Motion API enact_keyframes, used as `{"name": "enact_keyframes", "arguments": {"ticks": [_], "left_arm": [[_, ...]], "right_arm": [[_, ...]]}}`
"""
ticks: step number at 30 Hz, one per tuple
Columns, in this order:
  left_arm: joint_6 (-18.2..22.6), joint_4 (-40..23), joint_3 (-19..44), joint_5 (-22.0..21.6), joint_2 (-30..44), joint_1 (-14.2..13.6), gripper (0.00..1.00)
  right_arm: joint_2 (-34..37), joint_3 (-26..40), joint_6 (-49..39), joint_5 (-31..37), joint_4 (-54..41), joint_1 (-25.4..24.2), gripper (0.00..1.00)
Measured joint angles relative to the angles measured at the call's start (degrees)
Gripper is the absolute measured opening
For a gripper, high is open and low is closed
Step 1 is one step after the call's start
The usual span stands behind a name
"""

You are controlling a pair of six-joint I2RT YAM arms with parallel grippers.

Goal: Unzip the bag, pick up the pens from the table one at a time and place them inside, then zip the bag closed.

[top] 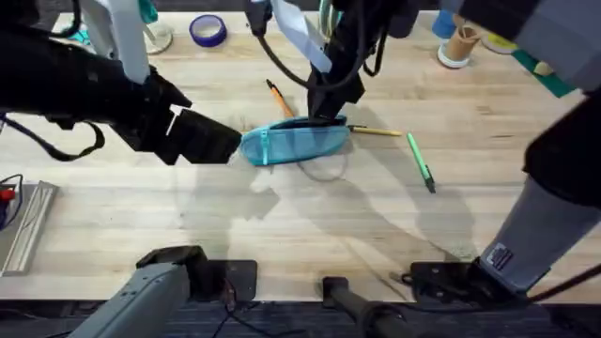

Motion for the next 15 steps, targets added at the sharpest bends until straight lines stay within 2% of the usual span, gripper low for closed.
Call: {"name": "enact_keyframes", "arguments": {"ticks": [15], "left_arm": [[0.0,0.0,0.0,0.0,0.0,0.0,0.995]], "right_arm": [[7.3,0.0,0.1,-0.3,1.0,0.3,0.033]]}}
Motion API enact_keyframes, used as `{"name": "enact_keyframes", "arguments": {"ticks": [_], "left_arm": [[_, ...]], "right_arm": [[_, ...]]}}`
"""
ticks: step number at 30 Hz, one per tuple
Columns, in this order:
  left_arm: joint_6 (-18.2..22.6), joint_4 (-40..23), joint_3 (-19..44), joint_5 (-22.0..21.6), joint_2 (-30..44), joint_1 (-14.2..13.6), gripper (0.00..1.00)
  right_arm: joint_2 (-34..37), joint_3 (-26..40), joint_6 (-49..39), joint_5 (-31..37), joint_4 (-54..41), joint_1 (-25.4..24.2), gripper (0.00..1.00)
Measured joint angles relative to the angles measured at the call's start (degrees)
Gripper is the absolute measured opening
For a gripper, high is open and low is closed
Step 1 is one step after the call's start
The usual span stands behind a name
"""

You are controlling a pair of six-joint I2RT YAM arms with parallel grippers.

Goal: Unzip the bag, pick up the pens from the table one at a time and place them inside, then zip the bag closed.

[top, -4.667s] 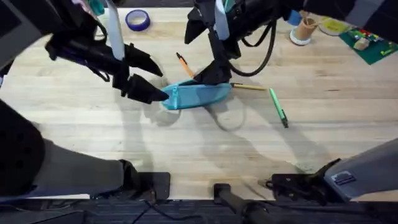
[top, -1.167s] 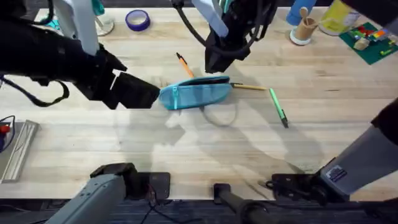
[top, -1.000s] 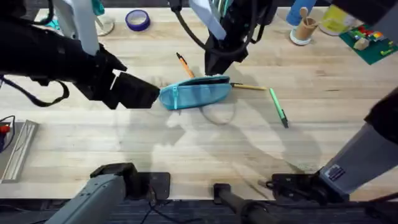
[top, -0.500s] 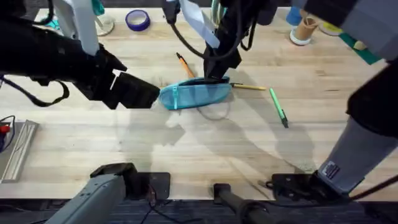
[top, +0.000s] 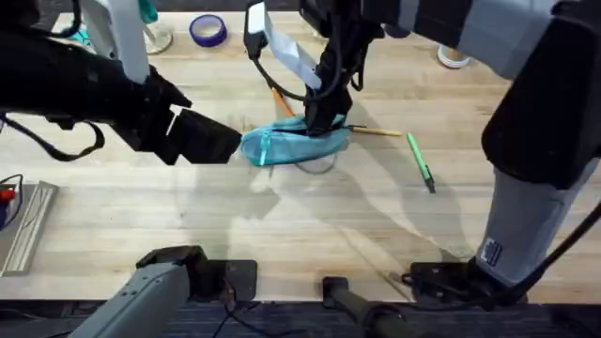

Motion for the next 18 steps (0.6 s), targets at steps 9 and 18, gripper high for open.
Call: {"name": "enact_keyframes", "arguments": {"ticks": [9,18], "left_arm": [[0.0,0.0,0.0,0.0,0.0,0.0,0.995],[0.0,0.0,0.0,0.0,0.0,0.0,0.996]], "right_arm": [[0.3,0.0,0.3,0.0,0.0,0.1,0.412],[0.2,0.0,0.2,-0.3,0.2,0.3,0.995]]}}
